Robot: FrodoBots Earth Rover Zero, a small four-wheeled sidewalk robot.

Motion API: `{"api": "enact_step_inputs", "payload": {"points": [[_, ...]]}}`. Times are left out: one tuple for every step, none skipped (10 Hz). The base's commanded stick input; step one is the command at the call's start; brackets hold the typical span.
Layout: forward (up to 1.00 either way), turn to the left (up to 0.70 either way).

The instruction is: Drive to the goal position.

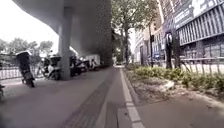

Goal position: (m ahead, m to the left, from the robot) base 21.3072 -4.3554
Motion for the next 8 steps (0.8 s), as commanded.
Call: {"api": "enact_step_inputs", "payload": {"points": [[0.45,0.0],[0.45,0.0],[0.45,0.0],[0.45,0.0],[0.45,0.0],[0.45,0.0],[0.45,0.0],[0.45,0.0]]}}
